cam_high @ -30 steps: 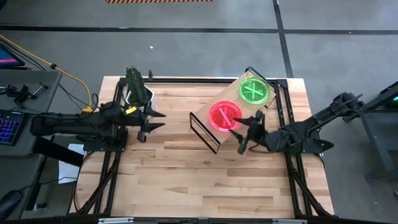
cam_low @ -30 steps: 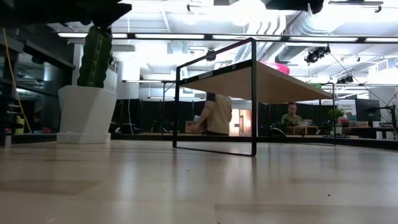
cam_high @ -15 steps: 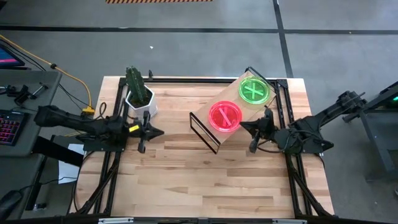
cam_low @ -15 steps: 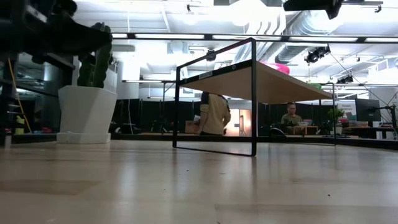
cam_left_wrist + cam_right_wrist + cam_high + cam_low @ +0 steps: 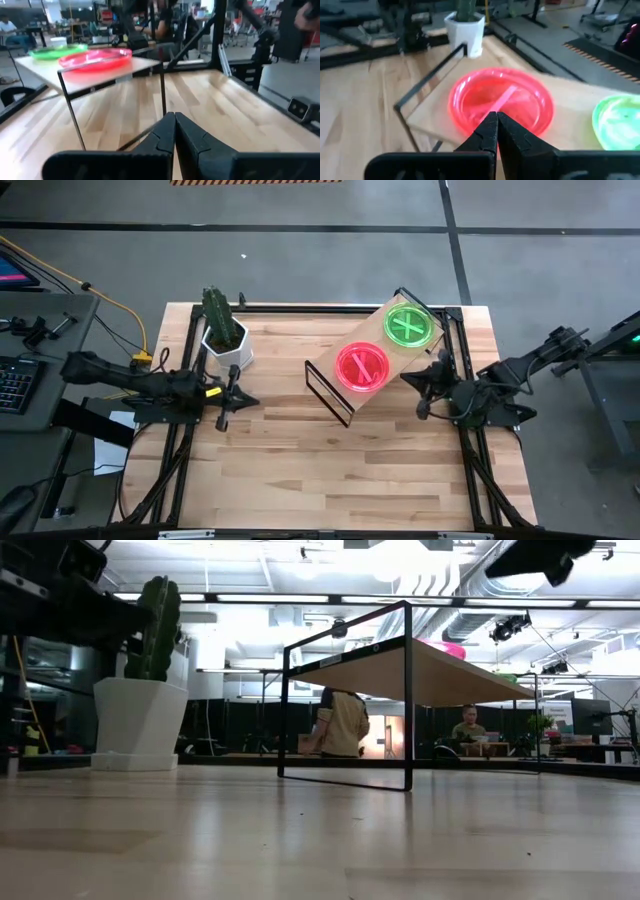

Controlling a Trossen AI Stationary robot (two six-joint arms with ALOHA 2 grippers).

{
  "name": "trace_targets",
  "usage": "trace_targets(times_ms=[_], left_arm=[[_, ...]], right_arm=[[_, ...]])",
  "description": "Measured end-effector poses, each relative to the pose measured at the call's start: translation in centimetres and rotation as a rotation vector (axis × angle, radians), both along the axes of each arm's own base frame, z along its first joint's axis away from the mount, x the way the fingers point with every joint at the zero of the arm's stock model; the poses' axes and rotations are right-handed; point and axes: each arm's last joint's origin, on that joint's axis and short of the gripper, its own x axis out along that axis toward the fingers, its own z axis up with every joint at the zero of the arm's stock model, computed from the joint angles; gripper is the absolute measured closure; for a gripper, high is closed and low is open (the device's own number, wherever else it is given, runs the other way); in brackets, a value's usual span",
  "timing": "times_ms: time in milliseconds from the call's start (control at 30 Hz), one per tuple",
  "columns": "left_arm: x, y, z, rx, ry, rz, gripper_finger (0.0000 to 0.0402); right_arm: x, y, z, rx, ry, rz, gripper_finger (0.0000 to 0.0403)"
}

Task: Place and stack plates onto a shelf
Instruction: Return to Home Position

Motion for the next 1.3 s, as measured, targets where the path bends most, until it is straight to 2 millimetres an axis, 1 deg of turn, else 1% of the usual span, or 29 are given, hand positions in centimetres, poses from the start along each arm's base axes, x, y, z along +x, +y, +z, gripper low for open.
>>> trace_targets(times_ms=[100,233,367,467,633,733,833,900,1133,1300], left_arm=[[-0.1,0.0,0.3,-0.005,-0.026,-0.024,0.0401],[-0.2,0.0,0.4,-0.031,-0.034,-0.021,0.0401],[-0.2,0.0,0.3,-0.03,-0.026,-0.016,0.0401],[-0.2,0.0,0.3,-0.03,-0.026,-0.016,0.0401],[-0.2,0.1,0.3,-0.029,-0.028,0.011,0.0401],[-0.2,0.1,0.3,-0.028,-0.028,0.027,0.0401],[-0.2,0.1,0.3,0.001,-0.031,0.029,0.0401],[-0.2,0.1,0.3,0.006,-0.031,0.029,0.0401],[-0.2,0.1,0.0,0.011,-0.002,0.028,0.0401],[-0.2,0.1,-0.1,0.011,0.009,0.009,0.0401]], right_arm=[[-0.3,0.1,-1.4,0.021,0.018,0.047,0.0402],[-0.7,0.3,-3.6,0.034,-0.022,0.136,0.0403],[-1.2,0.4,-5.3,0.014,-0.114,0.315,0.0403],[-2.3,-0.1,-5.6,-0.021,-0.203,0.378,0.0403],[-4.5,-1.7,-5.3,-0.05,-0.337,0.376,0.0403],[-5.3,-2.3,-5.8,-0.032,-0.41,0.385,0.0403],[-5.2,-2.4,-7.4,-0.032,-0.441,0.419,0.0403],[-5.0,-2.5,-8.1,-0.039,-0.464,0.434,0.0403],[-4.6,-3.1,-9.3,-0.046,-0.457,0.452,0.0403],[-4.0,-3.5,-11.4,-0.055,-0.447,0.452,0.0403]])
